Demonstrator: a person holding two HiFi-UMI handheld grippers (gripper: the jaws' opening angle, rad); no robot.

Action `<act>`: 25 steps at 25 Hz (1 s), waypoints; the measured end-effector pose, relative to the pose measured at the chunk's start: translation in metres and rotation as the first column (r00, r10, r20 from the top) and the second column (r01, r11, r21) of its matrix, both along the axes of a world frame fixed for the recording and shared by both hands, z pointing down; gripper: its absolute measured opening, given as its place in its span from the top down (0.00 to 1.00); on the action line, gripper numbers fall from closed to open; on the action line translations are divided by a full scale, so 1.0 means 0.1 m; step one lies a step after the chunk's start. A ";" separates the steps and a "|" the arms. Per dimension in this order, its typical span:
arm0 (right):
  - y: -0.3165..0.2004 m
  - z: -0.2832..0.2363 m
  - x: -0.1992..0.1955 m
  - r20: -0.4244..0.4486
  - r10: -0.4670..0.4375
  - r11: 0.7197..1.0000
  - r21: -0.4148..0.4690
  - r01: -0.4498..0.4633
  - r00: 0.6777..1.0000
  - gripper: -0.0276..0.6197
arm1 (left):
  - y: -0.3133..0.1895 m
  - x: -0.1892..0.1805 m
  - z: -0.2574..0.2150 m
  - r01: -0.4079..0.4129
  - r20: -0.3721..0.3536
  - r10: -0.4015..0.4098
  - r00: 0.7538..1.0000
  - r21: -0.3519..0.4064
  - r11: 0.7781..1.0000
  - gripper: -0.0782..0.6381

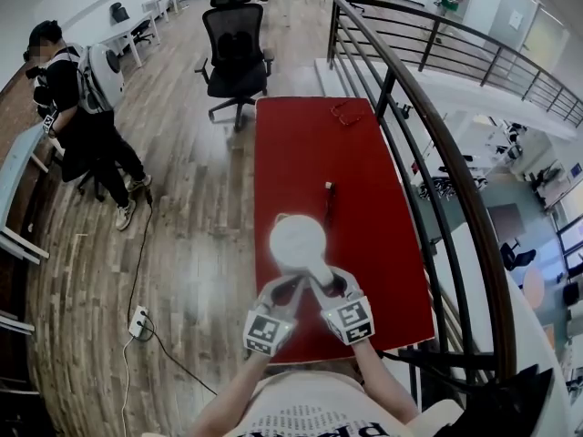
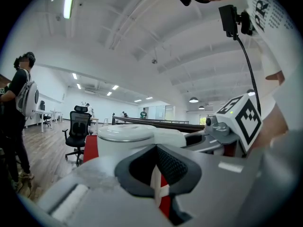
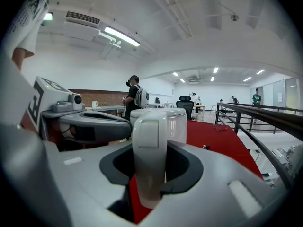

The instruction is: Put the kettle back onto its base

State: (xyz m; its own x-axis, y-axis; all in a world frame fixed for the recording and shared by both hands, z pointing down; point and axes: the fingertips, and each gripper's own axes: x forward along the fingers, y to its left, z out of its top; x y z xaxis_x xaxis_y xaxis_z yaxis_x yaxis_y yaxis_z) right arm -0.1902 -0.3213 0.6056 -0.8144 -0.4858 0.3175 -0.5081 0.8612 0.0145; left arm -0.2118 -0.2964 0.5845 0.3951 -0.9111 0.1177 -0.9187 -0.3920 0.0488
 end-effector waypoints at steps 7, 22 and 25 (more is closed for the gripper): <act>-0.02 0.05 0.06 0.000 -0.120 0.993 -0.002 0.120 0.993 0.76 | -0.02 0.11 0.06 -0.002 -0.013 0.002 1.000 0.006 1.000 0.88; -0.14 0.18 0.26 -0.023 -0.266 0.963 -0.055 0.265 0.964 0.76 | -0.01 0.25 0.05 0.074 -0.023 -0.075 0.997 -0.014 0.997 0.88; -0.15 0.20 0.29 -0.009 -0.273 0.961 -0.054 0.272 0.962 0.76 | -0.06 0.29 0.05 0.081 -0.022 -0.081 0.996 -0.020 0.997 0.88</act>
